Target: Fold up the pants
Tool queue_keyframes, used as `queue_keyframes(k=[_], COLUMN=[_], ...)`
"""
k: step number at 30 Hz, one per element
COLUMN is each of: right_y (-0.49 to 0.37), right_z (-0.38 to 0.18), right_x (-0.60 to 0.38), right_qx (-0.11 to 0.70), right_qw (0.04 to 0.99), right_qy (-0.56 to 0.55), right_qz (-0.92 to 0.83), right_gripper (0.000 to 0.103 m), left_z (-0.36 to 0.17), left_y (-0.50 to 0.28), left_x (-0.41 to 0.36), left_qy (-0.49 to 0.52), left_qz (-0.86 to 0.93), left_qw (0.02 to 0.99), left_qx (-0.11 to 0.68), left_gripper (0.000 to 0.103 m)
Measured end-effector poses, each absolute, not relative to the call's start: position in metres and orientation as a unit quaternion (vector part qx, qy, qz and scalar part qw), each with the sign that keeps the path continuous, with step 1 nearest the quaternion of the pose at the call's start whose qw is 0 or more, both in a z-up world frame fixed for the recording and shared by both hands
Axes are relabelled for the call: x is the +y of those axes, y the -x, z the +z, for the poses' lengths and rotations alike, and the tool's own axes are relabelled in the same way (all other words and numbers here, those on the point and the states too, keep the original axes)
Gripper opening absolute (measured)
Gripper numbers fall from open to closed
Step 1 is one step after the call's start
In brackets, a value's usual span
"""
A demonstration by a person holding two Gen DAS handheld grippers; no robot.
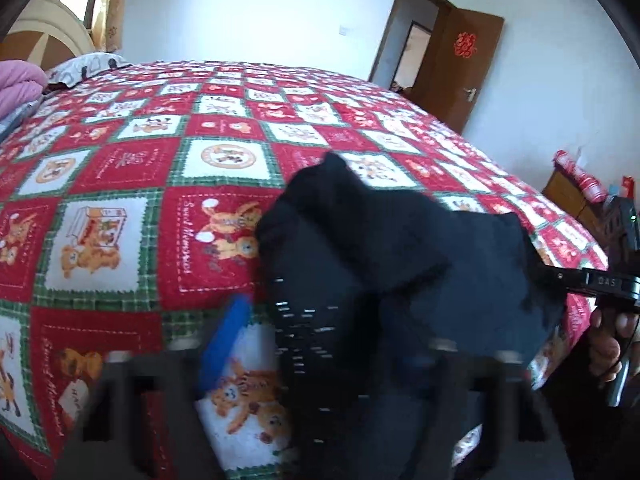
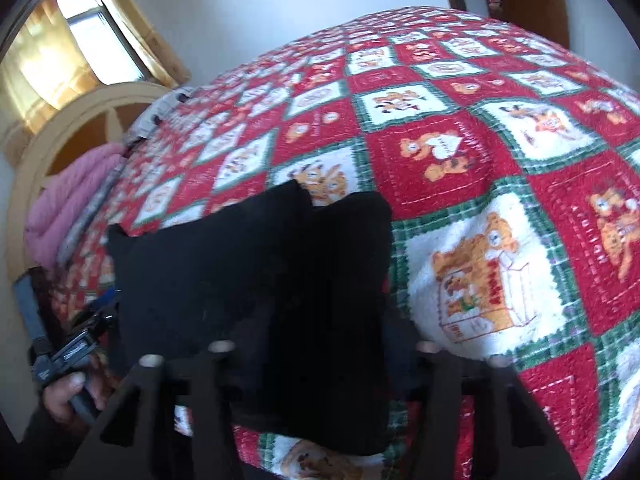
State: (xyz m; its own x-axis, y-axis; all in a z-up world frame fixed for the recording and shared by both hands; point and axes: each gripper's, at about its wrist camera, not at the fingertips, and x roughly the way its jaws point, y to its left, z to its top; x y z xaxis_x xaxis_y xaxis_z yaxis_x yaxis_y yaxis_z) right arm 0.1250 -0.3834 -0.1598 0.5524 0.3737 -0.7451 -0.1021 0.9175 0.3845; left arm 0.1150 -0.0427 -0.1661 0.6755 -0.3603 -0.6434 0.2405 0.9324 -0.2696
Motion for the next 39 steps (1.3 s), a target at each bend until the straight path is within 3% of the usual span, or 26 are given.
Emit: queue_keyframes(k=[3, 6, 15, 24, 39], right_y=[-0.116, -0.108, -0.105, -0.172, -0.284], right_z=[-0.152, -0.139, -0.09, -0.064, -0.075], right_x=[-0.383, -0.378, -0.351, -0.283, -0.115], right_qx=[0.437, 0.419, 0.378, 0.368, 0.388], right_qw=[0.875, 0.884, 0.903, 0.896, 0.861], right_qy=[-0.155, -0.147, -0.101, -0.077, -0.046], right_qz=[0.143, 0.148, 0.18, 0.235, 0.324], right_gripper=[0.028, 0.026, 0.024, 0.023, 0.018], left_z=[-0.164, -0.161, -0.14, -0.114, -0.111], left_y=[-0.114, -0.114, -0.113, -0.126, -0.143], left_x=[-0.045, -0.038, -0.013, 0.057, 0.186], left_qy=[0.077, 0.1, 0.133, 0.137, 0.15], left_qz=[-0.172, -0.181, -0.182, -0.114, 0.022], left_qw=[0.912, 0.908, 0.914, 0.937, 0.949], left_qx=[0.365, 0.364, 0.338, 0.299, 0.276], left_gripper=[0.019, 0.013, 0.012, 0.012, 0.012])
